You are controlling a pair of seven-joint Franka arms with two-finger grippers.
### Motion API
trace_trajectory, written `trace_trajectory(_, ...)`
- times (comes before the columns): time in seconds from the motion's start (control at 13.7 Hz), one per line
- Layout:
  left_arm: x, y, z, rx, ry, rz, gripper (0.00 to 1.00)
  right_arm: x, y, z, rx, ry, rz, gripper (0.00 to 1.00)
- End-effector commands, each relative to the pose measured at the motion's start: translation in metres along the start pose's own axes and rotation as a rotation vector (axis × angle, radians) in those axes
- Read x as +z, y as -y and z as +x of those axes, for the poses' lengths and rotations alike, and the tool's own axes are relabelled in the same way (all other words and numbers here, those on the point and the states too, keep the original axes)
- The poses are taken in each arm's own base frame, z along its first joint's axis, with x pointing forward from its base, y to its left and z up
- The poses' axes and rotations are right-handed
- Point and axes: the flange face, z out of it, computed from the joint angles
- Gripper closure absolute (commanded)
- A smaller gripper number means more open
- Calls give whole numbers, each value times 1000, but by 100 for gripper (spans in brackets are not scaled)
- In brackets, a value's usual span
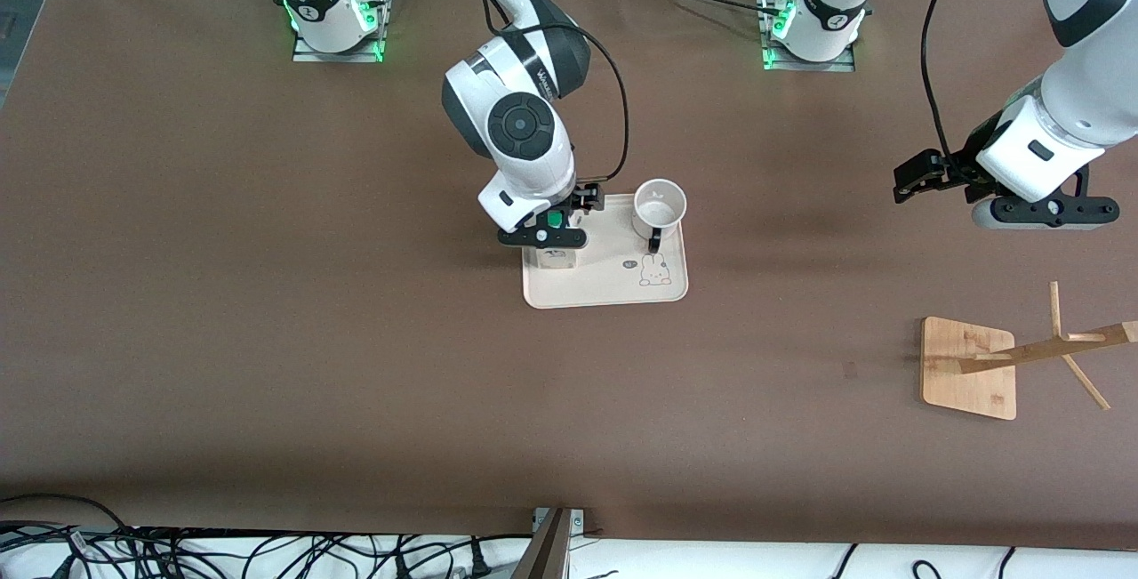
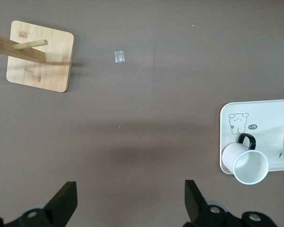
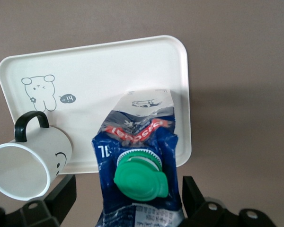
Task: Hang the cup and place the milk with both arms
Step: 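Lower the right gripper and close it on the milk carton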
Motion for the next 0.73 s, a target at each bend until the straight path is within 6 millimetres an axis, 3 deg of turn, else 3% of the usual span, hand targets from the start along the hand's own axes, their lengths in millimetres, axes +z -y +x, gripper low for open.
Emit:
trace_trajectory(0.0, -2, 0, 1, 19, 0, -1, 0, 1, 2, -2, 14, 18, 5, 19)
trace_trajectory(0.15, -2, 1, 1, 17, 0, -1, 0, 0, 1, -1, 12, 16, 6, 44)
trace_trajectory(0.51, -2, 0, 1, 19, 1, 0, 0, -6, -1, 1, 11, 11, 15, 46)
trace_trajectory(0.66, -2, 1, 1, 17, 1, -1, 0, -21, 0, -1, 7, -2, 28, 46)
